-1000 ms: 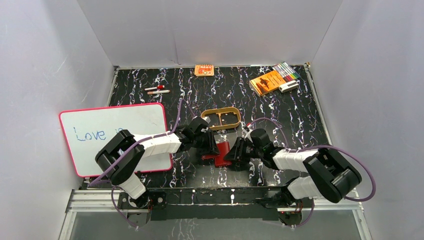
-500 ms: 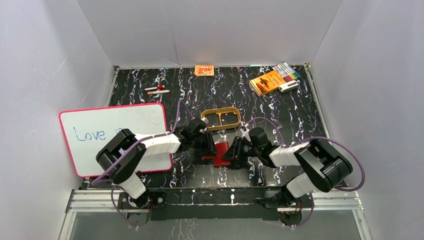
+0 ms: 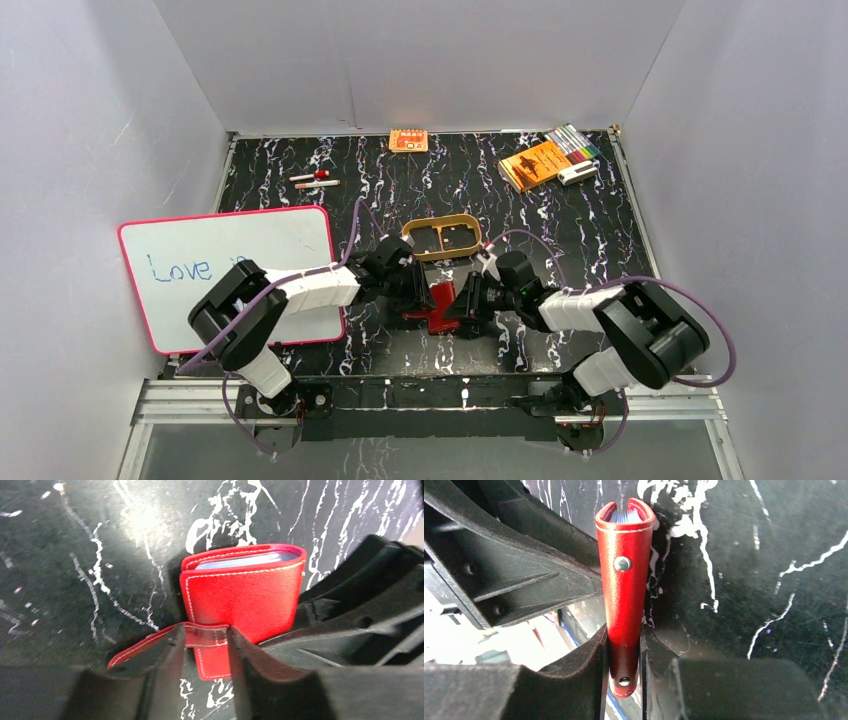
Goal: Put the credit cards into the card holder
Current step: Pick up the card holder from the center of the board, then close the card holder.
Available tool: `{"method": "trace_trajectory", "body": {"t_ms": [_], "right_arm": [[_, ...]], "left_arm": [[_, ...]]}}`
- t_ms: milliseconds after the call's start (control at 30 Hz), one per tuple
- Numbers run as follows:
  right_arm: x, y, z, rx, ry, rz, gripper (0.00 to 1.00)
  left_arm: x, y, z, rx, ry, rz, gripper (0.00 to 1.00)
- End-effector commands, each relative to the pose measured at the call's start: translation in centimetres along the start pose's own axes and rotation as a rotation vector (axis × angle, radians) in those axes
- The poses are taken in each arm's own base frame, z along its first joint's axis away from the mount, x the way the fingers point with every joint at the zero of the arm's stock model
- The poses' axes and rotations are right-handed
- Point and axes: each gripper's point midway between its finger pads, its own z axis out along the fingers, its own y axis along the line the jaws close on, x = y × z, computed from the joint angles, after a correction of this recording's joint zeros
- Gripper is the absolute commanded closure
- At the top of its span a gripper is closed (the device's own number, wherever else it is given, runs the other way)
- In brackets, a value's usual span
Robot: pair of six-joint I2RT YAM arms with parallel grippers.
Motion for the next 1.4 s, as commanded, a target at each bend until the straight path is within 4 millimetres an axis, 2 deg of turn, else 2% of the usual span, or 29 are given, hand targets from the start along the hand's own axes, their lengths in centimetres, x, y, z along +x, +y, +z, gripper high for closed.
{"method": "trace_trajectory", "body": {"t_ms": [0,100,167,267,400,467,567,633,733,800,900,1000,1167,1367], "right_arm": [[-3.5,4.8,-1.4,-0.025,-0.099,-0.24,1.0],[-6.2,7.8,-3.8,0.022,-0.182,-0.399,1.0],[-7.5,8.6,-5.6,0.099,-0.215,-0.471,1.0],[-10.4,11.2,-8.5,0.19,-0.312,-0.625,1.0],[-15.3,15.2,-12.5,0.353,-0.498,-0.852,1.0],[-17.8,17.8,-14.5,0.441,-0.616,-0.976,1.0],[-21.0,22.7,-17.6,0.585,-0.839,-1.181,1.0],[-21.8,26.2,-18.7,0.67,-0.966,-1.344,1.0],[-22.9,29.8,-20.9,0.828,-1.126,-1.56,1.0],[-22.9,31.3,-22.0,0.901,-1.216,-1.657,1.0],[-22.2,33.0,-23.6,1.0,-1.356,-1.776,1.0],[-20.9,34.3,-24.5,1.075,-1.453,-1.894,1.0],[-18.9,35.6,-25.2,1.143,-1.529,-2.032,1.0],[-17.7,35.6,-24.9,1.149,-1.523,-2.103,1.0]], "left_arm": [[-1.1,0.8,-3.6,-0.132,-0.063,0.033,0.54],[-4.1,-2.9,-8.2,-0.075,-0.183,0.051,0.43],[-6.5,-5.0,-12.0,-0.058,-0.295,0.057,0.38],[-9.4,-6.8,-17.6,-0.044,-0.472,0.049,0.36],[-13.2,-9.0,-26.6,0.011,-0.754,0.009,0.26],[-14.7,-10.2,-30.7,0.052,-0.882,0.018,0.13],[-16.1,-12.1,-35.4,0.096,-0.996,0.041,0.11],[-16.6,-13.5,-37.6,0.138,-1.03,0.057,0.11],[-16.5,-15.6,-39.6,0.223,-1.046,0.093,0.1],[-16.1,-16.8,-40.4,0.29,-1.044,0.122,0.09],[-15.3,-18.6,-41.1,0.41,-1.037,0.162,0.09],[-14.2,-19.9,-40.5,0.498,-0.984,0.194,0.09],[-13.1,-21.1,-39.4,0.584,-0.919,0.214,0.09],[-13.0,-22.7,-38.6,0.628,-0.881,0.262,0.09]]}}
